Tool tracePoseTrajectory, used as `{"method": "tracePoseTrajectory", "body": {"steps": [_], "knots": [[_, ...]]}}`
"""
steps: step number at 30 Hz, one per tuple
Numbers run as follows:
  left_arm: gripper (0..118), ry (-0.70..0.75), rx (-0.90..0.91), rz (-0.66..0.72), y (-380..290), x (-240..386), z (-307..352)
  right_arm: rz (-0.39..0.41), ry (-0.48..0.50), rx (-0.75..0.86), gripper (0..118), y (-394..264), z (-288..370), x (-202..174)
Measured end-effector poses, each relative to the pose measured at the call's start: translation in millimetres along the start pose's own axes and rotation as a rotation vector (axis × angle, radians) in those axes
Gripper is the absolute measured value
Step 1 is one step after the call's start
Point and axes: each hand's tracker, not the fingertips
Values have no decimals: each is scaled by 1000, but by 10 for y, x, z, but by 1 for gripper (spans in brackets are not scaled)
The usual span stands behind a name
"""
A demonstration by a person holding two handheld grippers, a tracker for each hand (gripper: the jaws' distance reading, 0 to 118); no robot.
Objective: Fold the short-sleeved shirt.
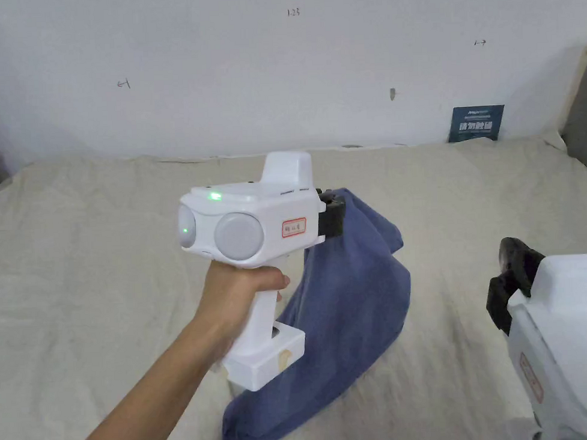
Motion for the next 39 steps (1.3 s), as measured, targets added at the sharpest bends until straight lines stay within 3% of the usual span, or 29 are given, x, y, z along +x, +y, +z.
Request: {"method": "tracePoseTrajectory", "body": {"steps": [9,18,23,25,26,27,28,29,35,39], "knots": [[5,-75,-289,18,-1234,199,-679,-35,-26,-43,1,-173,-6,162],[5,93,-590,-43,-2283,134,-1170,-34,2,-94,1,-333,-26,73],[8,97,-531,27,-2231,155,-1058,-30,-1,-97,1,-326,12,91],[34,75,-482,43,-2094,256,-842,-27,-5,-93,1,-306,25,108],[57,78,-435,49,-2033,272,-759,-27,-6,-91,1,-291,33,119],[90,93,-403,50,-1962,290,-683,-28,-7,-88,1,-277,41,124],[109,107,-374,51,-1995,173,-738,-27,-9,-83,1,-259,53,128],[117,129,-326,53,-1918,166,-655,-25,-8,-78,1,-240,66,133],[113,229,-45,76,-1384,125,-13,-13,-10,-43,1,-98,123,144],[113,360,153,9,-1206,-55,297,-12,-12,-16,1,-1,126,128]]}}
